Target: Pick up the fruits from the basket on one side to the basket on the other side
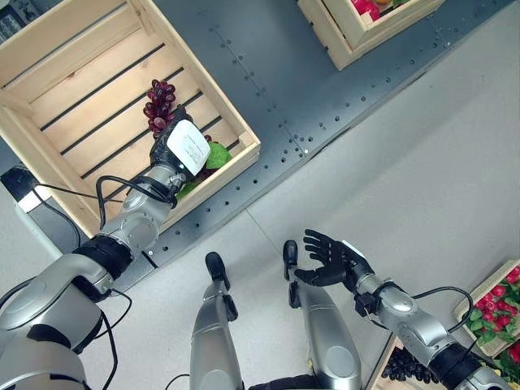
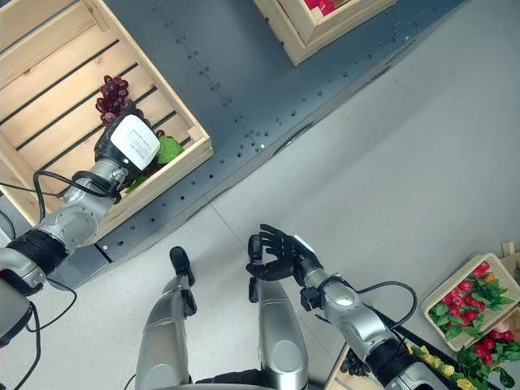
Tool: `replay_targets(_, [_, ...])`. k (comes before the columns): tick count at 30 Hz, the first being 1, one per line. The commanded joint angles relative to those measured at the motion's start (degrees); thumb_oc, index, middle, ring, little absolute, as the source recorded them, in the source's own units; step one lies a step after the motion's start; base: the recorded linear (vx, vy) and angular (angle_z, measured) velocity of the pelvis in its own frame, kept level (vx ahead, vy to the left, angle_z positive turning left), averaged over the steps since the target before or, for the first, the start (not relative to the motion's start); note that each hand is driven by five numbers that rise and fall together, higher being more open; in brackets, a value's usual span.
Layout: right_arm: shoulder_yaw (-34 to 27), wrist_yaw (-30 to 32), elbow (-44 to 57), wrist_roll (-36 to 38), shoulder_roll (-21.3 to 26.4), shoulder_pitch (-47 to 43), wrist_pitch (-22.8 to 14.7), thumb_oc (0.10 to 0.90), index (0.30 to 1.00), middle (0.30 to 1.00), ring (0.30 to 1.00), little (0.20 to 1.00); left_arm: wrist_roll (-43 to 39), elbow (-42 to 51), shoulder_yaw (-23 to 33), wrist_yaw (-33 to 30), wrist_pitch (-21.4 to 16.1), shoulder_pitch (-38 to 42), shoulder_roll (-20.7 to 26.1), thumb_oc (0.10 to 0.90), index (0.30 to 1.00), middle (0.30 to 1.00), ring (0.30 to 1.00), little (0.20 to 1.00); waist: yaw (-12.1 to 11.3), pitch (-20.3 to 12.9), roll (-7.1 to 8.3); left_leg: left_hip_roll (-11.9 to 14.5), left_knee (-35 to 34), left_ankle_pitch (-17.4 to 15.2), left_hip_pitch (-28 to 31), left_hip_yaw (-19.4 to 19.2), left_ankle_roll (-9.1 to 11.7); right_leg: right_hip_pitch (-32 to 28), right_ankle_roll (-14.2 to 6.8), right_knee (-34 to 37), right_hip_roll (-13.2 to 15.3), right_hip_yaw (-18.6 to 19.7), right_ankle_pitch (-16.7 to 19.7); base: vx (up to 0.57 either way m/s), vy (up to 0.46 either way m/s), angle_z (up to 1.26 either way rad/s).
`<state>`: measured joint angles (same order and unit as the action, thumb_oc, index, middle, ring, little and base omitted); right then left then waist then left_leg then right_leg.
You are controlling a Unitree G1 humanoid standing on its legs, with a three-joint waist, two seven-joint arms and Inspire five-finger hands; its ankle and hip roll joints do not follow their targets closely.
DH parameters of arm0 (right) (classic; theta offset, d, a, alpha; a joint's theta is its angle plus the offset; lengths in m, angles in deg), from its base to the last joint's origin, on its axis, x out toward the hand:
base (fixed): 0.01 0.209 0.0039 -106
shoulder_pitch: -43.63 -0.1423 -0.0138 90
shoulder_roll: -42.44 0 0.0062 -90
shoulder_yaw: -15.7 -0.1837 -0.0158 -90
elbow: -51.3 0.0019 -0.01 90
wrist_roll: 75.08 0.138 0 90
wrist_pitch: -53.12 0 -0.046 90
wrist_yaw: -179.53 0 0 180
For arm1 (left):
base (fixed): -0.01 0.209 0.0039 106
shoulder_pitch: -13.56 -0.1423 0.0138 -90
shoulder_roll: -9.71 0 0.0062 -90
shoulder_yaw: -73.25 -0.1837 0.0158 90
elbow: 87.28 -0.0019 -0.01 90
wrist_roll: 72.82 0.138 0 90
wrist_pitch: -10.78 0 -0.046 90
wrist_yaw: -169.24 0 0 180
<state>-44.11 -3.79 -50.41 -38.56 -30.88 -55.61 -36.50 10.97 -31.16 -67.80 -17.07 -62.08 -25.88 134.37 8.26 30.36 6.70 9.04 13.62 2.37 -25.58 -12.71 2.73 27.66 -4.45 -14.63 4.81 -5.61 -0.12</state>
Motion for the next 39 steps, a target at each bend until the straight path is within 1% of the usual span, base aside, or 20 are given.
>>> replay_targets(1, [-0.88, 1.34, 3.57, 2.34, -0.34, -0.43, -2.11, 0.800, 0.900, 0.900, 0.900, 0.900, 3.76, -1.53, 4.49, -1.65, 4.08, 7.78, 2.22, 0.800, 0.900, 0.900, 0.900, 0.900, -0.30, -0.57, 3.19, 0.56, 13.28, -5.24, -7.26, 1.95, 2.97, -2.04, -2.68, 2.77, 1.73, -2.46, 2.25, 0.01, 0.003, -0.04])
replay_targets(2, [-0.91, 1.21, 3.51, 2.27, -0.33, -0.47, -2.08, 0.800, 0.900, 0.900, 0.900, 0.900, 3.71, -1.68, 4.48, -2.90, 3.76, 7.82, 2.22, 0.584, 0.575, 0.575, 0.575, 0.575, -0.26, -0.57, 3.29, 0.56, 13.33, -5.27, -7.46, 1.99, 2.92, -1.73, -2.72, 2.62, 1.67, -2.39, 2.29, 0.01, 0.003, -0.04])
replay_targets(3, [-0.89, 1.21, 3.53, 2.25, -0.33, -0.50, -2.06, 0.800, 0.900, 0.900, 0.900, 0.900, 3.67, -1.75, 4.48, -3.29, 3.74, 7.87, 2.14, 0.427, 0.340, 0.340, 0.340, 0.340, -0.22, -0.57, 3.37, 0.56, 13.35, -5.30, -7.54, 1.95, 2.86, -1.56, -2.72, 2.55, 1.62, -2.34, 2.31, 0.01, 0.007, -0.04])
replay_targets(4, [-0.93, 1.33, 3.69, 2.25, -0.31, -0.46, -1.97, 0.800, 0.900, 0.900, 0.900, 0.900, 3.38, -1.79, 4.45, -3.76, 3.45, 8.02, 2.09, 0.400, 0.300, 0.300, 0.300, 0.300, -0.12, -0.57, 3.48, 0.56, 13.70, -5.49, -7.82, 1.91, 2.78, -1.16, -2.75, 2.29, 1.51, -2.15, 2.33, 0.00, 0.000, 0.00])
replay_targets(9, [-1.01, 0.68, 3.67, 1.72, -0.32, -0.26, -2.38, 0.800, 0.900, 0.900, 0.900, 0.900, 1.41, -2.49, 4.78, -6.80, 3.12, 7.90, 2.14, 0.400, 0.300, 0.300, 0.300, 0.300, -0.02, -0.57, 3.65, 0.65, 14.10, -5.90, -8.07, 1.75, 2.63, -0.64, -2.78, 1.64, 1.23, -2.08, 2.04, 0.00, 0.000, 0.00])
replay_targets(12, [-0.79, 0.29, 3.59, 1.26, -0.21, 0.01, -2.93, 0.800, 0.900, 0.900, 0.900, 0.900, -2.06, -3.60, 5.00, -11.60, 3.34, 7.95, 2.16, 0.400, 0.300, 0.300, 0.300, 0.300, 0.07, -0.57, 3.64, 0.56, 14.03, -5.84, -7.80, 1.65, 2.64, -0.72, -2.66, 1.40, 1.10, -1.99, 1.90, 0.00, 0.015, -0.02])
replay_targets(14, [-0.79, 0.06, 3.64, 0.77, 0.02, 0.68, -3.69, 0.800, 0.900, 0.900, 0.900, 0.900, -9.68, -4.65, 5.96, -19.45, 3.15, 7.82, 2.36, 0.400, 0.300, 0.300, 0.300, 0.300, 0.06, -0.57, 3.41, 0.48, 14.14, -5.85, -7.34, 1.61, 2.65, -1.07, -2.48, 1.07, 1.13, -1.94, 1.61, 0.00, 0.022, -0.04])
replay_targets(15, [-0.80, 0.06, 3.66, 0.73, 0.02, 0.72, -3.72, 0.800, 0.900, 0.900, 0.900, 0.900, -9.82, -4.79, 6.00, -19.63, 3.22, 7.81, 2.38, 0.400, 0.300, 0.300, 0.300, 0.300, 0.06, -0.57, 3.39, 0.46, 14.14, -5.84, -7.30, 1.63, 2.66, -1.10, -2.48, 1.05, 1.13, -1.93, 1.59, 0.00, 0.000, 0.00])
replay_targets(16, [-0.99, -0.15, 3.68, 0.57, 0.07, 1.11, -4.11, 0.800, 0.900, 0.900, 0.900, 0.900, -14.51, -5.56, 6.95, -24.85, 2.57, 7.28, 2.61, 0.400, 0.300, 0.300, 0.300, 0.300, -0.07, -0.57, 3.21, 0.38, 14.03, -5.72, -6.84, 1.74, 2.71, -1.63, -2.38, 1.04, 1.15, -1.94, 1.47, 0.00, 0.000, 0.00])
replay_targets(17, [-1.08, -0.26, 3.66, 0.60, 0.12, 1.28, -4.24, 0.800, 0.900, 0.900, 0.900, 0.900, -14.99, -5.89, 7.35, -25.97, 2.12, 7.06, 2.66, 0.400, 0.300, 0.300, 0.300, 0.300, -0.12, -0.57, 3.19, 0.34, 13.99, -5.70, -6.69, 1.77, 2.71, -1.78, -2.37, 1.03, 1.17, -1.96, 1.43, 0.00, 0.000, 0.00])
replay_targets(18, [-1.47, -0.82, 3.73, 0.33, 0.25, 2.01, -4.60, 0.800, 0.900, 0.900, 0.900, 0.900, -17.56, -7.04, 8.67, -31.01, 0.25, 6.35, 2.97, 0.400, 0.300, 0.300, 0.300, 0.300, -0.23, -0.57, 3.11, 0.23, 13.81, -5.66, -5.95, 1.85, 2.75, -2.53, -2.30, 1.05, 1.22, -1.98, 1.24, 0.00, 0.000, 0.00])
replay_targets(19, [-1.68, -1.19, 3.83, 0.23, 0.43, 2.61, -4.94, 0.800, 0.900, 0.900, 0.900, 0.900, -17.50, -7.50, 9.70, -33.75, -1.39, 5.72, 2.97, 0.400, 0.300, 0.300, 0.300, 0.300, -0.31, -0.57, 3.01, 0.10, 13.92, -5.64, -5.65, 1.96, 2.82, -2.94, -2.22, 1.11, 1.36, -2.01, 1.21, 0.00, 0.000, 0.00])
replay_targets(20, [-1.80, -1.28, 3.86, 0.21, 0.45, 2.63, -4.97, 0.800, 0.900, 0.900, 0.900, 0.900, -17.37, -7.59, 9.87, -34.38, -1.89, 5.70, 3.13, 0.400, 0.300, 0.300, 0.300, 0.300, -0.29, -0.57, 2.97, 0.00, 13.77, -5.39, -5.69, 1.99, 2.79, -2.92, -2.18, 1.16, 1.46, -2.08, 1.32, 0.00, 0.000, 0.00])
replay_targets(21, [-2.27, -1.87, 4.28, -0.36, 0.58, 3.69, -5.07, 0.800, 0.900, 0.900, 0.900, 0.900, -18.02, -7.41, 11.50, -38.03, -3.68, 4.18, 3.52, 0.400, 0.300, 0.300, 0.300, 0.300, -0.59, -0.57, 2.74, -0.18, 13.49, -5.51, -4.66, 2.08, 2.85, -4.02, -2.09, 1.30, 1.58, -2.17, 0.97, 0.00, 0.000, 0.00])
replay_targets(24, [-2.79, -2.50, 5.04, -1.03, 0.91, 4.65, -5.17, 0.800, 0.900, 0.900, 0.900, 0.900, -20.78, -6.37, 13.26, -42.34, -4.11, 2.51, 3.85, 0.400, 0.300, 0.300, 0.300, 0.300, -0.83, -0.57, 2.42, -0.49, 12.68, -5.09, -3.42, 2.20, 2.85, -5.20, -2.03, 1.59, 1.97, -2.46, 0.90, 0.00, 0.000, 0.00])
replay_targets(26, [-3.33, -2.45, 5.56, -1.28, 1.04, 5.96, -5.90, 0.800, 0.900, 0.900, 0.900, 0.900, -25.32, -4.73, 16.63, -48.85, -5.02, -0.52, 4.11, 0.400, 0.300, 0.300, 0.300, 0.300, -1.56, -0.57, 1.74, -0.93, 10.85, -4.76, -0.39, 2.13, 2.85, -7.74, -2.14, 2.12, 2.47, -2.77, 0.48, 0.00, 0.000, 0.00])
replay_targets(28, [-4.06, -2.44, 5.92, -1.81, 0.72, 6.49, -5.62, 0.800, 0.900, 0.900, 0.900, 0.900, -28.18, -3.51, 19.27, -52.91, -5.88, -2.69, 4.20, 0.400, 0.300, 0.300, 0.300, 0.300, -2.06, -0.57, 1.28, -1.49, 9.10, -4.15, 1.54, 2.30, 2.83, -9.31, -2.19, 2.71, 2.77, -2.99, 0.41, 0.01, 0.013, 0.03])
replay_targets(32, [-5.20, -3.02, 6.60, -2.97, 0.28, 7.83, -5.40, 0.800, 0.900, 0.900, 0.900, 0.900, -29.33, 0.45, 24.63, -58.24, -7.26, -7.86, 3.33, 0.400, 0.300, 0.300, 0.300, 0.300, -3.26, -0.57, 0.44, -2.39, 5.66, -3.32, 5.72, 2.86, 2.72, -12.83, -2.36, 3.89, 3.10, -3.45, 0.08, 0.01, 0.012, 0.06])
replay_targets(34, [-5.65, -3.19, 7.01, -3.26, 0.02, 8.53, -5.28, 0.800, 0.900, 0.900, 0.900, 0.900, -30.93, 2.90, 26.69, -61.14, -7.66, -10.45, 2.45, 0.400, 0.300, 0.300, 0.300, 0.300, -3.63, -1.25, 0.10, -2.59, 3.39, -2.83, 7.89, 2.72, 2.80, -14.64, -2.42, 4.87, 3.26, -3.97, -0.10, 0.02, 0.001, 0.14])
replay_targets(39, [-6.89, -3.88, 7.37, -4.06, -1.26, 10.76, -5.51, 0.800, 0.900, 0.900, 0.900, 0.900, -34.38, 8.24, 35.19, -68.07, -11.24, -18.12, -1.31, 0.400, 0.300, 0.300, 0.300, 0.300, -4.67, -4.66, -0.93, -3.53, -2.34, -1.61, 12.37, 3.38, 2.82, -18.22, -2.63, 7.38, 3.37, -4.66, -0.45, 0.02, -0.002, 0.16])
